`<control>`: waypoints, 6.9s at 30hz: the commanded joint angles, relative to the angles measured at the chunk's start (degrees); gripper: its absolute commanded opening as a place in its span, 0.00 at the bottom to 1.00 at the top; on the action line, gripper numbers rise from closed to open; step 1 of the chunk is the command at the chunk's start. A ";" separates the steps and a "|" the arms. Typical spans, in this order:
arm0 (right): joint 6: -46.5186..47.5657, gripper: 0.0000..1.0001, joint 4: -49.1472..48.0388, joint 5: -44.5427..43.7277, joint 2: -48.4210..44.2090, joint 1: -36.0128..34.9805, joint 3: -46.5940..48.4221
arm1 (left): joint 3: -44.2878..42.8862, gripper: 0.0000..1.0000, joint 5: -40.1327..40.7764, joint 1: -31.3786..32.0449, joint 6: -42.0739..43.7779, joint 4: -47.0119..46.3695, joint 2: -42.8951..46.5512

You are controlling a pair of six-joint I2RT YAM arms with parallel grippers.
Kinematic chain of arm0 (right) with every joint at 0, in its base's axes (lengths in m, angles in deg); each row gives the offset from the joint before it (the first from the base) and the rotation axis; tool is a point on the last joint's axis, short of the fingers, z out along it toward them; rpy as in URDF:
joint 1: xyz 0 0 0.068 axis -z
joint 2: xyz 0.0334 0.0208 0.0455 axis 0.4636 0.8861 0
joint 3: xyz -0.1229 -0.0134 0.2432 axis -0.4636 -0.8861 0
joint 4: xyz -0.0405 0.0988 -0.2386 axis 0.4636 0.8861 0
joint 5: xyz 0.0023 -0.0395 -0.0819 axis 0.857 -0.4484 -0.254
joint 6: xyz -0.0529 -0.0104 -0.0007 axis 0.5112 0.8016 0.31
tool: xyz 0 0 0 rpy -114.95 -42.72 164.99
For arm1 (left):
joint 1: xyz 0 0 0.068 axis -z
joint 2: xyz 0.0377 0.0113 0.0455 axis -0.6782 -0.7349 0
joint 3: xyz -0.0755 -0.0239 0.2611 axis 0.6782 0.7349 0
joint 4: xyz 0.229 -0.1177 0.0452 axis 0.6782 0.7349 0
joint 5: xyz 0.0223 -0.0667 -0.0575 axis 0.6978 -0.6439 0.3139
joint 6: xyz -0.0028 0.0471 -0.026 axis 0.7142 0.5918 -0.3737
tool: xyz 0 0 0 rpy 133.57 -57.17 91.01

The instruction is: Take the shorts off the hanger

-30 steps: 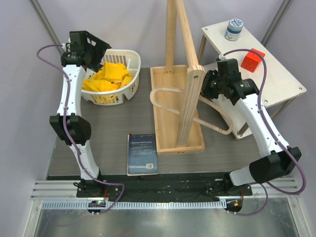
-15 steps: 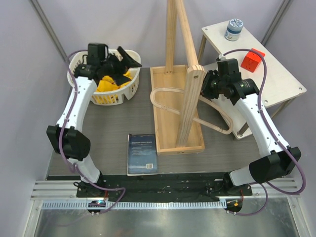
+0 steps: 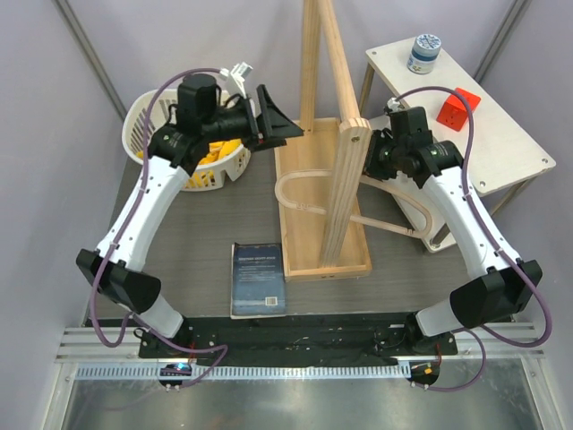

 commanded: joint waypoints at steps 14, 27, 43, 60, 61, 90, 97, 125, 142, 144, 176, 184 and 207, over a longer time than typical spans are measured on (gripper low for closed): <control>1.50 0.01 -7.27 10.33 -0.54 -1.26 5.30 | -4.07 0.76 -4.80 5.30 -1.06 3.50 -8.55; 1.42 0.01 -7.79 9.98 -0.10 -1.17 5.91 | -2.58 0.26 -9.03 8.02 -1.58 2.18 -9.09; 0.10 0.01 -7.70 9.54 0.78 -1.26 7.58 | -2.84 0.16 -11.32 8.11 -3.17 1.39 -9.44; -6.58 0.93 -6.39 0.92 -0.19 -0.91 7.32 | -5.66 0.00 6.95 3.19 4.74 15.88 -3.99; -6.93 0.99 -6.39 0.75 -0.10 -0.73 7.58 | -4.78 0.00 7.74 2.41 4.92 16.15 -2.86; -10.89 0.98 -5.33 -5.14 -3.00 2.52 9.52 | -22.44 0.00 17.50 -0.25 22.58 6.67 3.57; -11.07 0.98 -5.33 -3.91 -2.38 2.61 9.43 | -24.64 0.00 14.36 1.87 25.22 4.82 1.90; -12.91 0.96 -6.56 -0.31 -9.67 2.87 -3.31 | -23.06 0.00 15.75 11.10 29.17 6.13 -1.70; -12.47 0.96 -6.21 0.31 -8.80 2.87 -1.12 | -25.60 0.00 16.54 11.71 43.06 13.69 -1.44; -12.56 0.95 -6.12 0.57 -8.54 2.78 -1.12 | -25.61 0.00 16.80 11.71 43.85 14.13 -1.53; -12.47 0.95 -5.16 0.49 -9.06 2.87 -2.70 | -19.46 0.95 38.50 11.80 42.99 16.16 7.77; -12.91 0.95 -5.24 0.66 -7.04 2.87 -1.03 | 5.13 0.97 71.46 11.71 15.84 8.24 26.04; -13.26 0.99 -11.65 10.23 -14.77 2.78 -21.21 | 49.09 1.00 50.56 2.84 -22.32 1.57 45.84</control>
